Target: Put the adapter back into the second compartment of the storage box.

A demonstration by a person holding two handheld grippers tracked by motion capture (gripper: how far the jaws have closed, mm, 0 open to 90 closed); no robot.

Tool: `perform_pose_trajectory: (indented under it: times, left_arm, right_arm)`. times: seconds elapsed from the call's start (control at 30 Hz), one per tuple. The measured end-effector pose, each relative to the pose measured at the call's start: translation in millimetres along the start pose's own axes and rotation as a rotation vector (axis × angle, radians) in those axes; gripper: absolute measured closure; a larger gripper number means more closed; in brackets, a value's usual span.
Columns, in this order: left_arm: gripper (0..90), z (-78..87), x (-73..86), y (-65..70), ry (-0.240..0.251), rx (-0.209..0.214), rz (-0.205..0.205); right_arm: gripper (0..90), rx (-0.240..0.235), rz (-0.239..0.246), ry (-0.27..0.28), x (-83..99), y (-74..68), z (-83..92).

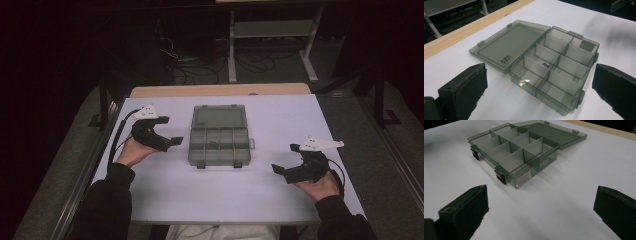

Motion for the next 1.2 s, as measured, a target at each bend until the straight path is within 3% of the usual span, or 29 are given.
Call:
perform_pose_trajectory:
  times: [0.23,0.5,1.2]
  left_arm:
    - [0.0,8.8,10.5,0.4,-0.001,-0.011,0.002]
    - [0.0,23.7,22.3,-6.9,0.006,-0.051,0.020]
    - [0.0,61.8,39.1,-8.4,0.056,-0.132,0.031]
  right_arm:
    - [0.0,0.001,0.000,-0.003,0.4,-0.3,-0.3]
    - [0.0,0.000,-0.002,-0.005,0.8,-0.5,-0.7]
    - [0.0,-0.014,-0.012,-0.003,1.1,-1.7,-1.2]
Point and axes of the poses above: each handheld gripper's, and its own axes: z roughly backward along the jaws, x roughly out of its underside, y roughly to its right, the point moved 8 cm from there along -z, roughly forward along the jaws, and after that the axes turned 10 degrees about y, right-handed, at the moved point
